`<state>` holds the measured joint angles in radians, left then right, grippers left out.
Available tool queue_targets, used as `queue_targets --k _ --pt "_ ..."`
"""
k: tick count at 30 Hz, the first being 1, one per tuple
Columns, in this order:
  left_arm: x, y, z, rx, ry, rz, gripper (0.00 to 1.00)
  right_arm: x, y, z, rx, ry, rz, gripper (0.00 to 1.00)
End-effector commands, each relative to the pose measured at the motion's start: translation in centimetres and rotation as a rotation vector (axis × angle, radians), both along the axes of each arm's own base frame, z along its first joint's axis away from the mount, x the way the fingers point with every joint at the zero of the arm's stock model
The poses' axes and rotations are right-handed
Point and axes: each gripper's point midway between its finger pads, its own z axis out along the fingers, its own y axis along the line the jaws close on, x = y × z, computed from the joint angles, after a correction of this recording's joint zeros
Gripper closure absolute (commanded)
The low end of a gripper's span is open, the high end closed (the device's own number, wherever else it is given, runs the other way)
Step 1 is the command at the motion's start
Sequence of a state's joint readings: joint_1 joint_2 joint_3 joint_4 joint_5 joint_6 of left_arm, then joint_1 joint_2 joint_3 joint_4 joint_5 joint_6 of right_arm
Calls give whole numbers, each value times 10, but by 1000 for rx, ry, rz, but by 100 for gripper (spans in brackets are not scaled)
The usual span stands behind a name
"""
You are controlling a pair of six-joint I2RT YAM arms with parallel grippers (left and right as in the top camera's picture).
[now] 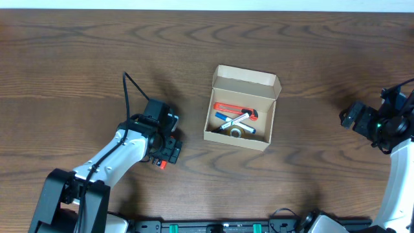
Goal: Pack container
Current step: 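Move the left gripper down to the red stapler and grasp it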
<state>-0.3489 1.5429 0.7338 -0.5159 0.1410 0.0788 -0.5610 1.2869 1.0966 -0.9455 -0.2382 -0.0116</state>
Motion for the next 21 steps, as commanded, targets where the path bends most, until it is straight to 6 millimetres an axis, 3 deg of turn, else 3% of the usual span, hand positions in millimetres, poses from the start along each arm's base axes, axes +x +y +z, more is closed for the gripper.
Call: queue_targets --k 1,10,13,19,21 --pt "7 3 -2 25 -4 11 10 -1 0 4 -14 -10 10 1" --pt "-1 4 -17 38 57 9 11 -1 0 4 -13 -10 10 1" --pt "-1 4 -17 38 58 9 25 -1 0 4 -13 -10 10 1" --pt "-4 1 -17 18 72 6 39 -1 0 4 -14 -10 10 1" --pt "-5 -1 -16 10 78 5 55 -1 0 4 -14 -10 10 1"
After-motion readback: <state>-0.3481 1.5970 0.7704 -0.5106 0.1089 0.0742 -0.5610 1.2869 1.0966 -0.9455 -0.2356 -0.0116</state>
